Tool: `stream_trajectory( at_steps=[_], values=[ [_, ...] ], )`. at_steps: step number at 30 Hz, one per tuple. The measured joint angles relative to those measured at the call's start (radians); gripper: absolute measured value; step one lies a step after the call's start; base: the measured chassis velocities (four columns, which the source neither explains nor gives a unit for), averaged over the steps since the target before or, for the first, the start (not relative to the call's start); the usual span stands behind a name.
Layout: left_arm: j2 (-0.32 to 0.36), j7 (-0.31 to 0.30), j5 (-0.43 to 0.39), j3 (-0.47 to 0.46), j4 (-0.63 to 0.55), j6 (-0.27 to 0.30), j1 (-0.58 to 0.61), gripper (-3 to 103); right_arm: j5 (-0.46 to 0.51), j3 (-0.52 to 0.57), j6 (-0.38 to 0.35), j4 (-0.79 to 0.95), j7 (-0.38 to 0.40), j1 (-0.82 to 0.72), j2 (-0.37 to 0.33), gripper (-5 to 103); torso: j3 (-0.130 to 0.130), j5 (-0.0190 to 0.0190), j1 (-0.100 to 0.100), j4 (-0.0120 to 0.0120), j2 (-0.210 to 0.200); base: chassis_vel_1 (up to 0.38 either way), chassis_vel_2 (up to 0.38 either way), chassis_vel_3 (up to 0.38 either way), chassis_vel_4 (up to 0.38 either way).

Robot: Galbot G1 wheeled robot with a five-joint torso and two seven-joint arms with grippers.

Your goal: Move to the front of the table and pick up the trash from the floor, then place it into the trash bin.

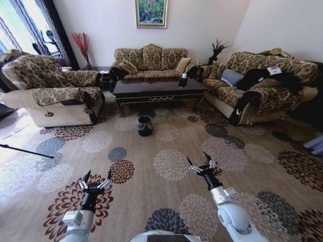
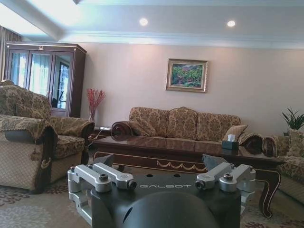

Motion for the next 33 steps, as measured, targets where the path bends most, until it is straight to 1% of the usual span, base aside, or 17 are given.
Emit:
stream_trajectory(
  at_steps=[4,9,11,15,16,25,27,30,32,33],
  values=[
    [0.000,0.000,0.000,0.000,0.000,0.000,0.000,100,0.000,0.000,0.000,0.000,0.000,0.000,0.000,100,0.008,0.0000,0.006,0.0000,0.014,0.000,0.000,0.000,0.000],
    [0.000,0.000,0.000,0.000,0.000,0.000,0.000,100,0.000,0.000,0.000,0.000,0.000,0.000,0.000,100,0.025,0.0000,0.019,0.0000,0.043,0.000,0.000,0.000,0.000],
    [0.000,0.000,0.000,0.000,0.000,0.000,0.000,100,0.000,0.000,0.000,0.000,0.000,0.000,0.000,100,0.027,0.0000,0.020,0.0000,0.047,0.000,0.000,0.000,0.000],
    [0.000,0.000,0.000,0.000,0.000,0.000,0.000,100,0.000,0.000,0.000,0.000,0.000,0.000,0.000,100,0.040,0.0000,0.030,0.0000,0.070,0.000,0.000,0.000,0.000],
    [0.000,0.000,0.000,0.000,0.000,0.000,0.000,100,0.000,0.000,0.000,0.000,0.000,0.000,0.000,100,0.040,0.0000,0.030,0.0000,0.070,0.000,0.000,0.000,0.000],
    [0.000,0.000,0.000,0.000,0.000,0.000,0.000,100,0.000,0.000,0.000,0.000,0.000,0.000,0.000,100,0.065,0.0000,0.051,0.0000,0.116,0.000,0.000,0.000,0.000],
    [0.000,0.000,0.000,0.000,0.000,0.000,0.000,100,0.000,0.000,0.000,0.000,0.000,0.000,0.000,100,0.067,0.0000,0.052,0.0000,0.119,0.000,0.000,0.000,0.000],
    [0.000,0.000,0.000,0.000,0.000,0.000,0.000,100,0.000,0.000,0.000,0.000,0.000,0.000,0.000,100,0.078,0.0000,0.061,0.0000,0.139,0.000,0.000,0.000,0.000],
    [0.000,0.000,0.000,0.000,0.000,0.000,0.000,100,0.000,0.000,0.000,0.000,0.000,0.000,0.000,100,0.080,0.0000,0.062,0.0000,0.143,0.000,0.000,0.000,0.000],
    [0.000,0.000,0.000,0.000,0.000,0.000,0.000,100,0.000,0.000,0.000,0.000,0.000,0.000,0.000,100,0.085,0.0000,0.065,0.0000,0.151,0.000,0.000,0.000,0.000]
  ],
)
